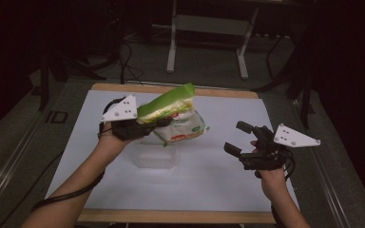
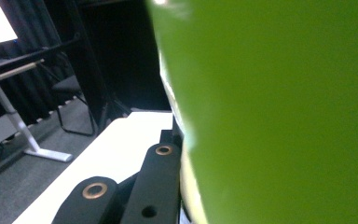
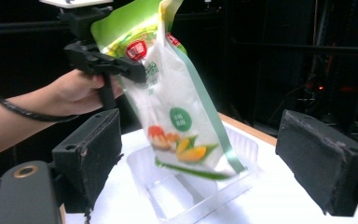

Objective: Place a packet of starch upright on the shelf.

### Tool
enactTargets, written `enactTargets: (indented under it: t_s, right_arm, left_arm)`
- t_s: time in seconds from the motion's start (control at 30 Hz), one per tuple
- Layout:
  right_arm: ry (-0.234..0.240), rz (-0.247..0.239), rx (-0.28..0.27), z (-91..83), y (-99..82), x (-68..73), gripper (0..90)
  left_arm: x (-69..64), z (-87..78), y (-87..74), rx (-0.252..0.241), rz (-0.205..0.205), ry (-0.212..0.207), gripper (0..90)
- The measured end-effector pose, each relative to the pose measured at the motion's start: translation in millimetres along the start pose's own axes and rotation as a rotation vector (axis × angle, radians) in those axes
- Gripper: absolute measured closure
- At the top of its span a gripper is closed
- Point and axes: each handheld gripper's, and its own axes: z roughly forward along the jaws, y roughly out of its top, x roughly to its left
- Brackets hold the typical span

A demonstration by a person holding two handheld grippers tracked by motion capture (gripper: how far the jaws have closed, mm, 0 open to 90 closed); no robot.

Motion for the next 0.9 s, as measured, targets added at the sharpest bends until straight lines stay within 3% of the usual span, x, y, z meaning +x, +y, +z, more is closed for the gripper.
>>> enactTargets:
  t_s: [0.13,0.37,0.67,0.9]
  right_arm:
    - [0.016,-0.007,-0.004,-2.4,-6.0,-5.4,14.1]
    - [0.003,-0.013,0.042,-8.9,-19.8,-14.3,14.1]
    - [-0.016,0.021,0.025,-20.6,-24.5,-22.2,14.1]
    - [-0.027,0.037,0.032,-25.8,-32.2,-26.2,14.1]
  left_arm:
    - [17.6,-10.0,-3.2,0.027,0.043,-0.012,83.5]
    - [46.1,-22.3,-11.5,0.061,0.048,-0.057,83.5]
    - [70.6,-19.4,-26.9,0.128,0.093,-0.19,83.5]
    - [80.9,-15.0,-44.6,0.174,0.08,-0.178,83.5]
